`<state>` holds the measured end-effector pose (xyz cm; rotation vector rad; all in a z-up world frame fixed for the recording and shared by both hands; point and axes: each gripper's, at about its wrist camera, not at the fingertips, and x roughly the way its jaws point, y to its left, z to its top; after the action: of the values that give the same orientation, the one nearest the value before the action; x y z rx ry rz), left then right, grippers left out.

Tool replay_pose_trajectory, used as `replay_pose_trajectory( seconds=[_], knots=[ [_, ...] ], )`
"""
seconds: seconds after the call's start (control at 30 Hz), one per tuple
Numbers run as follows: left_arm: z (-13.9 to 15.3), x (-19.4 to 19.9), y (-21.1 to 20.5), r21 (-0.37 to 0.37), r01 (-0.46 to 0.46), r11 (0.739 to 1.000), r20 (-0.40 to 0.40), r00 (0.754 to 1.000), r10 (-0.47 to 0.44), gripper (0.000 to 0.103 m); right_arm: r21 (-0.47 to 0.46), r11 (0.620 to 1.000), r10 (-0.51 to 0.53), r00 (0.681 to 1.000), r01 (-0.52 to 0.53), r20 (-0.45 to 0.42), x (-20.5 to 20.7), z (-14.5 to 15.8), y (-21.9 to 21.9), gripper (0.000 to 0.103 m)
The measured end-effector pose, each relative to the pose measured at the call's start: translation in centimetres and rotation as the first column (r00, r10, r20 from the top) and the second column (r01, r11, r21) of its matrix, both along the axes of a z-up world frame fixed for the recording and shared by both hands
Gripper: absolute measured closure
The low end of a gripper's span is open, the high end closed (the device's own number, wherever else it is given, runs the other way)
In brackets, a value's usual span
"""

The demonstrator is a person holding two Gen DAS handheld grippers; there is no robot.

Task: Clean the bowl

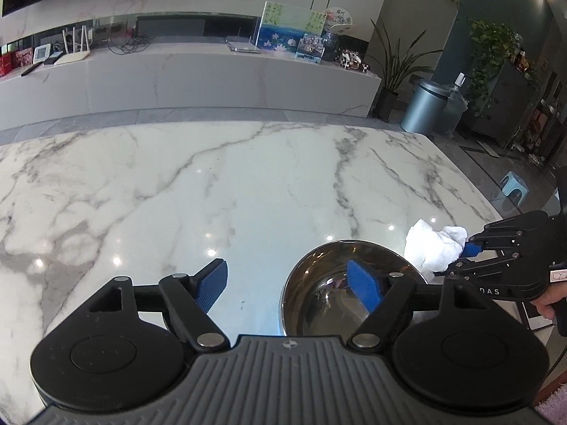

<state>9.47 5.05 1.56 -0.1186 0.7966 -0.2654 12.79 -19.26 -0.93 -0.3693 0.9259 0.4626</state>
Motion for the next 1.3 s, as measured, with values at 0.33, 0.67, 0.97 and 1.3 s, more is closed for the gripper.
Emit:
replay_pose_trajectory(
  seconds=[0.33,0.67,0.97,1.3],
  knots=[
    [1.2,-4.1,-1.2,-0.012,-0.066,0.998,0.095,0.993,0.067,0.001,0.065,0.982,-0.182,0.981,0.178,0.065,-4.3,2.1,-1.8,0.051],
    [1.5,-7.3,-4.3,0.057,-0.120,0.991,0.192,0.976,0.108,0.000,0.223,0.919,-0.368,0.909,0.324,0.194,-10.2,3.4,-2.7,0.038],
    [1.0,-8.2,-5.0,0.079,-0.201,0.976,0.199,0.963,0.182,0.000,0.226,0.907,-0.400,0.894,0.356,0.200,-11.0,2.4,-2.0,0.031],
    [0.1,-8.4,-3.9,0.067,-0.237,0.969,0.168,0.960,0.223,0.000,0.210,0.897,-0.424,0.890,0.389,0.166,-10.2,0.5,-0.9,0.031]
  ],
)
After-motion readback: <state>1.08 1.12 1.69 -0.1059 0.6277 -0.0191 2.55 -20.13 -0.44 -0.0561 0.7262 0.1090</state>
